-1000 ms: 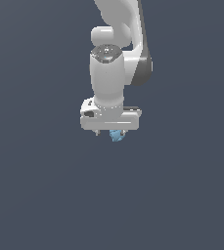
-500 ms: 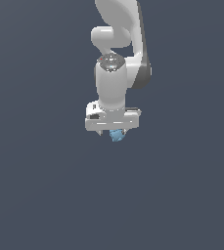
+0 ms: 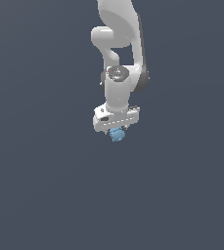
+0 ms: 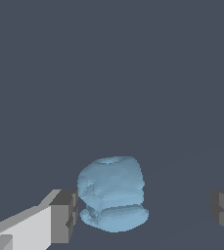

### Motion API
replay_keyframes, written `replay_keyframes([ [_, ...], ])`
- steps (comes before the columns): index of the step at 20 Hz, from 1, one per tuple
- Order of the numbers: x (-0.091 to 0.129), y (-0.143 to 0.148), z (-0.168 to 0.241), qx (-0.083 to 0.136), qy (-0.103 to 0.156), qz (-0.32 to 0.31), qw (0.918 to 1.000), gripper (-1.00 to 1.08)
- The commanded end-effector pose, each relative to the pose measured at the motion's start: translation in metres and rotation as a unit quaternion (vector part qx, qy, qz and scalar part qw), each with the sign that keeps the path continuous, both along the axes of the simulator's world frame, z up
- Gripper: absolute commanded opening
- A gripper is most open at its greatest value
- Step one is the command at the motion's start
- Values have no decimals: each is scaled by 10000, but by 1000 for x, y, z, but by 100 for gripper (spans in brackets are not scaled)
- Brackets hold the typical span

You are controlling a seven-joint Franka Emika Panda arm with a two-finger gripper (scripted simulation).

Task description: Pick up the object and move it to a goal position.

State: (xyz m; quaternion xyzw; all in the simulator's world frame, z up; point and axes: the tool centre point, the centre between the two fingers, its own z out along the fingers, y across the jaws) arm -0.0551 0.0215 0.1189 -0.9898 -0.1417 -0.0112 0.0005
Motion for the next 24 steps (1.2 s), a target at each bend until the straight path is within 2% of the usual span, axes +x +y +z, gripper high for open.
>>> replay_keyframes([
  [1,-13,4,-10,-14,38,242,9997,100],
  [9,-35,10,-27,-28,105,628,9980,100],
  [16,-35,10,-31,-27,108,623,9980,100],
  [24,-37,10,-64,-27,108,638,9979,100],
])
